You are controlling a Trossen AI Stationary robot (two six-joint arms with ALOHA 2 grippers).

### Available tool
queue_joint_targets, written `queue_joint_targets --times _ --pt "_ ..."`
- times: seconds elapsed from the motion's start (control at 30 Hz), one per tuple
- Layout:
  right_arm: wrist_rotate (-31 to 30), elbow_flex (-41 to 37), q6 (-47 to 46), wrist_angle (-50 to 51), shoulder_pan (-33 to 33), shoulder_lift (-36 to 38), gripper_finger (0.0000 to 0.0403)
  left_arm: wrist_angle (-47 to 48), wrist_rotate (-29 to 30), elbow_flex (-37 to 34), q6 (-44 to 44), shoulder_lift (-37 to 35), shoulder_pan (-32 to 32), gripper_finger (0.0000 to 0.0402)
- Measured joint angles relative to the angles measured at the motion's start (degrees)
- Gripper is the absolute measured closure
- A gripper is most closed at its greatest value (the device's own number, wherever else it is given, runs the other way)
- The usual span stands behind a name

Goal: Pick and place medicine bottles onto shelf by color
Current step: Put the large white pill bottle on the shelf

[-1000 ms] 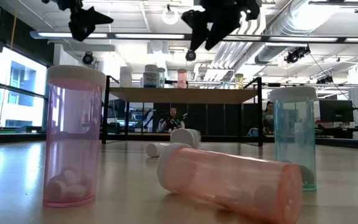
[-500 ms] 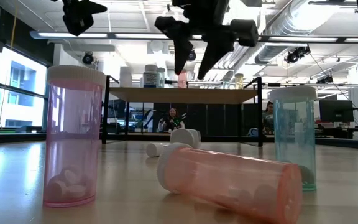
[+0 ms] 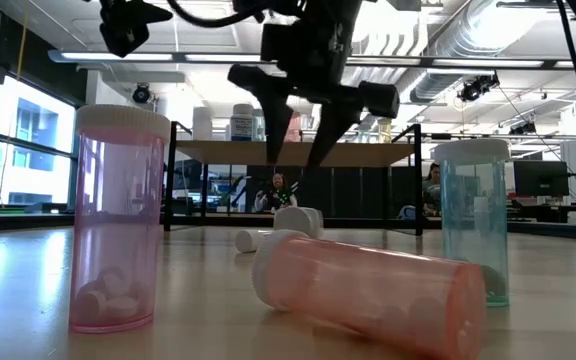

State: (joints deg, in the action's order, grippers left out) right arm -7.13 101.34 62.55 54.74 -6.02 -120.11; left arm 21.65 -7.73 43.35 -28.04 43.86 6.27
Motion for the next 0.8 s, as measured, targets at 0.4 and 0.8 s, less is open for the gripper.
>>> queue_joint_targets --times 0.4,0.8 --pt "1.3 0.0 5.4 0.7 0.0 -4.0 0.0197 0.0 0.0 0.0 -0.3 0.0 -0.4 0.0170" --pt "1.5 0.0 5.1 0.4 0.7 -4.9 0.0197 0.0 0.0 0.0 -0.3 0.0 -0.4 0.0170"
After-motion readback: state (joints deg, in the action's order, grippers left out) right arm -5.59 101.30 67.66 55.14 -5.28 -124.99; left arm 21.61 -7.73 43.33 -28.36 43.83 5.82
